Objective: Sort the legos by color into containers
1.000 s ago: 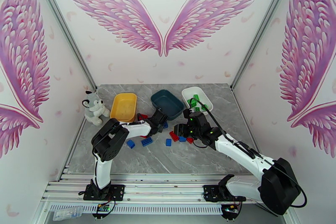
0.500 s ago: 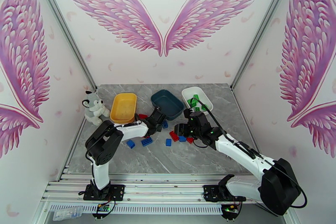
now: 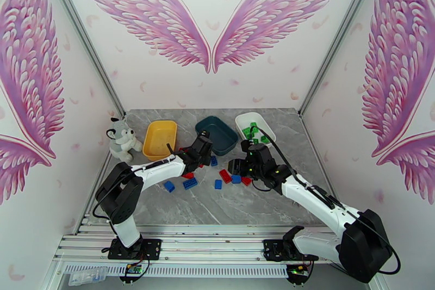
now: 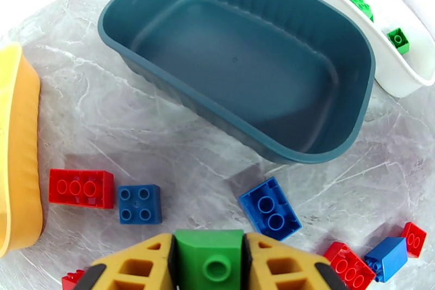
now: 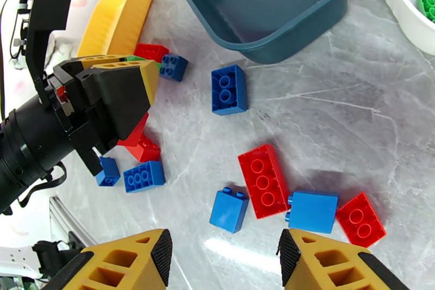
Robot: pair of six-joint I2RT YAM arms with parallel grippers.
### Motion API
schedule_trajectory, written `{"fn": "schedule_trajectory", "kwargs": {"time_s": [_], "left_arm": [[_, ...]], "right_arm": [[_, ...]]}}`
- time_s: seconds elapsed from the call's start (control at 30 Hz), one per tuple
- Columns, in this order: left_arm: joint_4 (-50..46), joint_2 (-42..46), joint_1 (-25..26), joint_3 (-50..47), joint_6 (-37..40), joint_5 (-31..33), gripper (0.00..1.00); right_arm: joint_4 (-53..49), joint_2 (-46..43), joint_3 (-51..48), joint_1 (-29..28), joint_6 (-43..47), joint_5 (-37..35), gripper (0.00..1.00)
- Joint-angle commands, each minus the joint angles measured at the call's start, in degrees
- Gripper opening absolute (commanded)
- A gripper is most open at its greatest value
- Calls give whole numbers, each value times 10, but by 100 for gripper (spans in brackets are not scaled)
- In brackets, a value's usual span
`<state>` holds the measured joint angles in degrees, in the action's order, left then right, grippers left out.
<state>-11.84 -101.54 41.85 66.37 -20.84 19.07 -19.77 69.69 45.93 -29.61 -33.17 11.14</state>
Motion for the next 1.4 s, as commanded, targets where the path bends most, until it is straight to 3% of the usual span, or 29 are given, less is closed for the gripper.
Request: {"fn": "schedule_trajectory", "kwargs": {"time_s": [0.0,0.63,0.9,1.37], "left_arm": [[-1,-8,-2,-12,-9,-3,28],[28,-55,-3,-46,-36,0,31],[31,-72,-3,-41,-37,5,52],[3,-119,-15,7,-15,9,45]], "right_arm": [[-7,-9,-4,4,5,-8,59],[-3,-7,-6,5,2,3,59],[-2,-7,-6,6,2,5,59],[-4,-13,-6,6,1,5,59]]}}
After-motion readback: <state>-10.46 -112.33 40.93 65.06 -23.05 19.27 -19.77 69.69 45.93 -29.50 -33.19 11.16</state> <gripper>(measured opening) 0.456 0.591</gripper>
